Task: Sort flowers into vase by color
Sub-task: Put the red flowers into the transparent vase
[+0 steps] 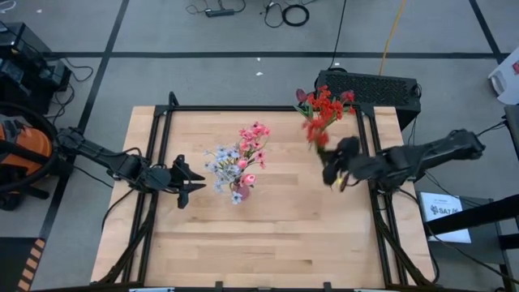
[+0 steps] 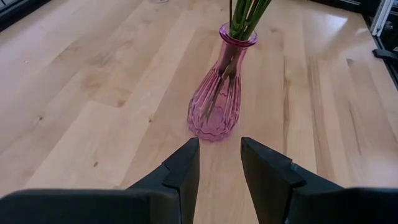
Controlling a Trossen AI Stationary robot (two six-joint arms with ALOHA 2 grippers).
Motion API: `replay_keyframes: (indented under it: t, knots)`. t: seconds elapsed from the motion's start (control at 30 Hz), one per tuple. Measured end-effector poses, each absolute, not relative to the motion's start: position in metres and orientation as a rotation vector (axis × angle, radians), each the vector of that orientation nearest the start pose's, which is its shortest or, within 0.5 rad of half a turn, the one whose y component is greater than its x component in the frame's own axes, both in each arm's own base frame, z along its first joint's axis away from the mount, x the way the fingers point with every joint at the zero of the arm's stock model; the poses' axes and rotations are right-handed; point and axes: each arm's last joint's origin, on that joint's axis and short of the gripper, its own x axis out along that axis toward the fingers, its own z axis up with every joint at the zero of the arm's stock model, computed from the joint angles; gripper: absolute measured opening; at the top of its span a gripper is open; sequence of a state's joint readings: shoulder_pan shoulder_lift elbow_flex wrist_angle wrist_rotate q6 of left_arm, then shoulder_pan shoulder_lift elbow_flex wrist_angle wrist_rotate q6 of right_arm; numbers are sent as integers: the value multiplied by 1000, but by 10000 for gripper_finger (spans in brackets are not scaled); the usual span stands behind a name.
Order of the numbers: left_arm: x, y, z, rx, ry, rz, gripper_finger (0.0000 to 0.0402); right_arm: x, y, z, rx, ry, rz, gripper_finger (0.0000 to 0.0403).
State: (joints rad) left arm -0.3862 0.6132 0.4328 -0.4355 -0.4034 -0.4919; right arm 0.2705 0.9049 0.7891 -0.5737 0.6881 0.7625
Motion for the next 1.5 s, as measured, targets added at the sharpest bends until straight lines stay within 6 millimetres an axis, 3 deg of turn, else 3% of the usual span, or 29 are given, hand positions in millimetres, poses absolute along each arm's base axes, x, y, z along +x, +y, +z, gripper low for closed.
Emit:
replay_keyframes:
  t: [0.17, 0.4, 0.67, 0.9, 1.2, 1.5]
  knots:
    - [127, -39, 216, -241, 546, 157, 125, 158, 15, 311, 297, 209, -737, 1]
    - [127, -38, 216, -229, 533, 191, 125, 169, 0, 331, 84, 97, -788, 0]
    - [127, -38, 216, -227, 530, 196, 125, 175, -22, 299, -29, -98, -812, 0]
    - [128, -38, 217, -231, 527, 196, 125, 159, -34, 276, -90, -340, -860, 0]
    - [128, -38, 217, -234, 521, 195, 125, 161, -45, 261, -152, -209, -909, 0]
    - [128, -38, 217, -234, 522, 196, 125, 175, -52, 235, -103, -34, -852, 0]
